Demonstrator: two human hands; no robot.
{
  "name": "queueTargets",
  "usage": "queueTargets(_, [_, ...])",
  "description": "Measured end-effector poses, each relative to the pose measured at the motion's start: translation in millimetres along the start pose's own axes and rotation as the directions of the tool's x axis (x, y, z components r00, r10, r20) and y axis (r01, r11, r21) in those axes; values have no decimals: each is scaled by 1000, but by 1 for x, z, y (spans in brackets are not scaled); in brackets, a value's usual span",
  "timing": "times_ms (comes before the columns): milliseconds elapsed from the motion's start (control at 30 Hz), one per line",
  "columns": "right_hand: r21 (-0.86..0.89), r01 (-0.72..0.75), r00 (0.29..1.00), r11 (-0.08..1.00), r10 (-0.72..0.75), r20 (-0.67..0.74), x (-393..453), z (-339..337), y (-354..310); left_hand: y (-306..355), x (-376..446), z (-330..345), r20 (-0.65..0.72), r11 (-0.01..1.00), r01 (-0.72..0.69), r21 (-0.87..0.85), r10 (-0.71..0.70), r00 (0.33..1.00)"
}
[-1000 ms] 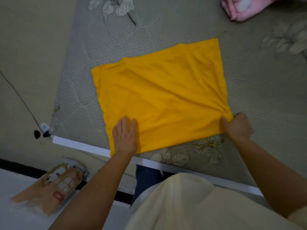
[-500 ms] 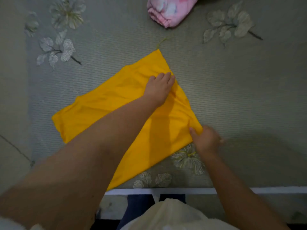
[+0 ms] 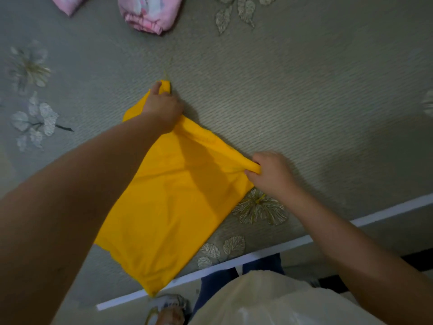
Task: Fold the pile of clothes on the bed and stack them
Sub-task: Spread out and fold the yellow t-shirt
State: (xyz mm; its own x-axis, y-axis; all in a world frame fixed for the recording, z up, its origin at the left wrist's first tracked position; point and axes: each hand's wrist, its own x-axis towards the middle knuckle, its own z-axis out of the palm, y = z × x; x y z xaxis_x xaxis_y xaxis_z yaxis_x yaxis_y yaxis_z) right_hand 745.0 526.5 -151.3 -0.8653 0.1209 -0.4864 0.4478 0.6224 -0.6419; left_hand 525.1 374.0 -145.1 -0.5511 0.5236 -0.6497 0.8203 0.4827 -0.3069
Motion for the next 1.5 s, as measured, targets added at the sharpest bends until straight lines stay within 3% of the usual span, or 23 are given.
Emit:
queueTargets(167, [-7,180,983,984,-180,-47,-21,-11,-17,-16,-30,0,-62,992,102,-74,-107,992])
queueTargets(267, [-22,285,953,958,-286,-99,-36,-4,-34,-29,-61,2,-126,962,149,-230,-181,975])
queueTargets(367, [-17,338,936,941,-338,-99,-54,21,-57,-42,-103,23,-238,929,85,-361,-180,955])
queueTargets(533, [-82,492,871,867,-489,56,-96,91,-91,-47,-189,97,-382,897,-122,-424,-56,922])
queueTargets(733, [-188,540,842,820,-526,120,-145,191,-119,-49,-263,203,-427,868,-255,-425,56,903])
queueTargets(833, [-182,536,844,824,-530,87,-163,229,-135,-55,-278,229,-442,847,-259,-464,32,896])
queueTargets(1033, [-333,456,875,826,-483,0,-167,262,-167,-81,-280,247,-577,815,-295,-499,-58,815])
queueTargets(1100, [-397,422,889,815,-458,6,-168,276,-176,-86,-280,268,-531,820,-243,-518,-85,843])
queueTargets(1200, [-518,377,923,768,-357,143,-174,302,-186,-81,-285,310,-265,803,-19,-596,-174,948])
queueTargets(1267, [-564,327,940,759,-199,277,-176,310,-183,-70,-296,331,-127,761,85,-643,-215,968])
queueTargets(1300, [-586,331,932,740,-160,326,-179,309,-182,-63,-303,338,-128,735,89,-672,-233,964])
queueTargets(1400, [-604,377,926,702,-283,249,-187,291,-175,-36,-327,346,-215,651,53,-757,-326,921])
queueTargets(1500, [-635,330,942,699,-285,176,-189,261,-159,-3,-355,341,-158,488,63,-870,-399,903])
